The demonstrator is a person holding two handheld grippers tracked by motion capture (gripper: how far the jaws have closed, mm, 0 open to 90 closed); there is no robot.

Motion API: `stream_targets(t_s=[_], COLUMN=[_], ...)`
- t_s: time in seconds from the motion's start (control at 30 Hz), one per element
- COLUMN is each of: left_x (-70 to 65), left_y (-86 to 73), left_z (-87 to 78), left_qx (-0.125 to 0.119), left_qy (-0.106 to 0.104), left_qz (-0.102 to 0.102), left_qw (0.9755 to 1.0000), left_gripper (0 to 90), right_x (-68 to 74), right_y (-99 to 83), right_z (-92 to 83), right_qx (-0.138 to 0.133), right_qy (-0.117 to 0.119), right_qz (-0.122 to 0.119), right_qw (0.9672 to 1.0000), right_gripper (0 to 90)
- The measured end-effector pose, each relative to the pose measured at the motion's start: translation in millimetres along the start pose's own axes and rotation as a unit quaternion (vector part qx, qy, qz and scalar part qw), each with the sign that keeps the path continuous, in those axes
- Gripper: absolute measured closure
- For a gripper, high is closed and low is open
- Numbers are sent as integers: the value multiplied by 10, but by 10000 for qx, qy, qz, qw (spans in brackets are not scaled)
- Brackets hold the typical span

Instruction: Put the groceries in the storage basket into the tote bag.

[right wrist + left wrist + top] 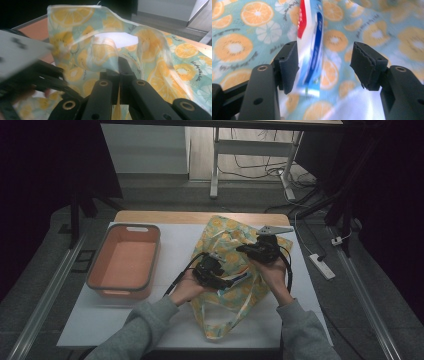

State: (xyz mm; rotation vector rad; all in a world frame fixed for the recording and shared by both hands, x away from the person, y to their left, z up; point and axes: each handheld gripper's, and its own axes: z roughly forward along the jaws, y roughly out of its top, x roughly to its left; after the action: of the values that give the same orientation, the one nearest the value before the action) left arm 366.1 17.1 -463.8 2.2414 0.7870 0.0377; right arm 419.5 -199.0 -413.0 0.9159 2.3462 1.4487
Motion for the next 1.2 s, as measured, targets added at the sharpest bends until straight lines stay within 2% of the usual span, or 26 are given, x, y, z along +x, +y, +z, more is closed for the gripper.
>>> stream_targets(t_s=[0.27,0.37,0.43,0.5,0.63,0.77,0.83,1.2], left_x=[2,41,72,124,284,400,451,582], left_y=[-193,-271,-313,-350,-439,-524,-543,-569], left_z=[-437,-587,-690,-792,-947,-1010,-1031,-1021], left_qx=[-278,-387,-445,-481,-507,-425,-462,-413], left_qy=[14,117,274,405,515,793,750,708], left_qz=[229,247,287,266,96,51,-50,-203], left_qw=[9994,9989,9982,9977,9973,9959,9961,9964], left_gripper=[387,384,380,375,371,372,372,372], right_x=[3,9,16,29,73,87,88,125], right_y=[-24,-36,-48,-61,-112,-161,-185,-280], right_z=[37,45,42,36,21,2,-11,-59], right_qx=[135,199,182,226,320,377,399,504], right_qy=[24,27,24,44,93,78,53,8], right_qz=[-46,-71,-96,-110,-227,-260,-255,-366], right_qw=[9999,9998,9998,9997,9992,9989,9989,9981], right_gripper=[893,893,893,893,893,893,893,892])
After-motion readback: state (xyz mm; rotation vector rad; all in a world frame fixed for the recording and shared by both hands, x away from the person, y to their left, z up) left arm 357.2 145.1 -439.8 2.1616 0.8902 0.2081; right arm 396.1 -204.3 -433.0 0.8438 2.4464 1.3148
